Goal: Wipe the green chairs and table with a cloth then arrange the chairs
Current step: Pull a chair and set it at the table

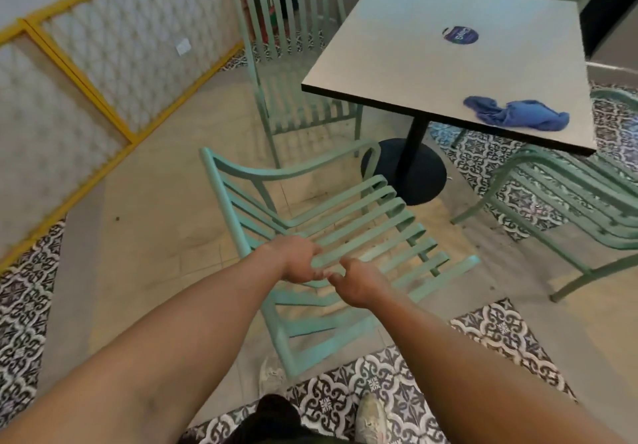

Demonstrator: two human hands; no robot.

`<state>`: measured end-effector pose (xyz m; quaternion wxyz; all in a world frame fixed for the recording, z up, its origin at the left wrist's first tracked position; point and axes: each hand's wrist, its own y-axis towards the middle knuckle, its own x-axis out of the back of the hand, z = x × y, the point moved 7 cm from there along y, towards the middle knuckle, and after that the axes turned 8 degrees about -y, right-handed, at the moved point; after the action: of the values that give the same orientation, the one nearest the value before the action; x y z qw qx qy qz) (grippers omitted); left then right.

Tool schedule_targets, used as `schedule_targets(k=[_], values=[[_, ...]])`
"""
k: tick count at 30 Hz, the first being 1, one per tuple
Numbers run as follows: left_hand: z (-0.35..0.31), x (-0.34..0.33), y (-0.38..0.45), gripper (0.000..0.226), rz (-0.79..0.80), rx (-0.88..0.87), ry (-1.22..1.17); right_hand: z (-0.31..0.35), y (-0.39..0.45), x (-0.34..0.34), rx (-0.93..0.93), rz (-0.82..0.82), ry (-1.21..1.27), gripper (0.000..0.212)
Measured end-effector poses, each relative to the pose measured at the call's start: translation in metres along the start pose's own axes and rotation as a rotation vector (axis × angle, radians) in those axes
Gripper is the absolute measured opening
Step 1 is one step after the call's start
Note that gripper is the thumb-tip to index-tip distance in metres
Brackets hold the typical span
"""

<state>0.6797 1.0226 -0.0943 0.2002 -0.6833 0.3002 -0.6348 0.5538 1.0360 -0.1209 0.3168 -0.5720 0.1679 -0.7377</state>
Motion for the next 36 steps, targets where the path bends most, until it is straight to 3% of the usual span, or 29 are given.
schedule_targets(k=[8,16,23,25,26,29,31,36], values=[[0.068,0.023,0.043,0.073,0.064,-0.204,0.117,0.051,0.027,-0.013,-0.235,-0.072,0.185,0.062],[0.147,0.044,0.029,0.083,0.142,-0.418,0.167,0.136,0.015,-0.025,-0.473,-0.224,0.451,0.063],[0.172,0.044,0.028,0.111,0.101,-0.55,0.27,0.159,-0.012,-0.045,-0.582,-0.208,0.485,0.097],[0.18,0.046,0.035,0.104,0.071,-0.57,0.377,0.151,-0.024,-0.059,-0.66,-0.152,0.345,0.09],[0.184,0.048,0.04,0.098,0.045,-0.57,0.424,0.146,-0.028,-0.066,-0.704,-0.151,0.266,0.075],[0.19,0.052,0.052,0.051,-0.046,-0.551,0.41,0.14,-0.033,-0.072,-0.799,-0.244,0.16,0.031],[0.189,0.052,0.051,0.036,-0.069,-0.542,0.395,0.14,-0.031,-0.07,-0.816,-0.263,0.157,0.027],[0.189,0.051,0.051,0.032,-0.076,-0.545,0.412,0.137,-0.026,-0.068,-0.783,-0.281,0.152,0.029]])
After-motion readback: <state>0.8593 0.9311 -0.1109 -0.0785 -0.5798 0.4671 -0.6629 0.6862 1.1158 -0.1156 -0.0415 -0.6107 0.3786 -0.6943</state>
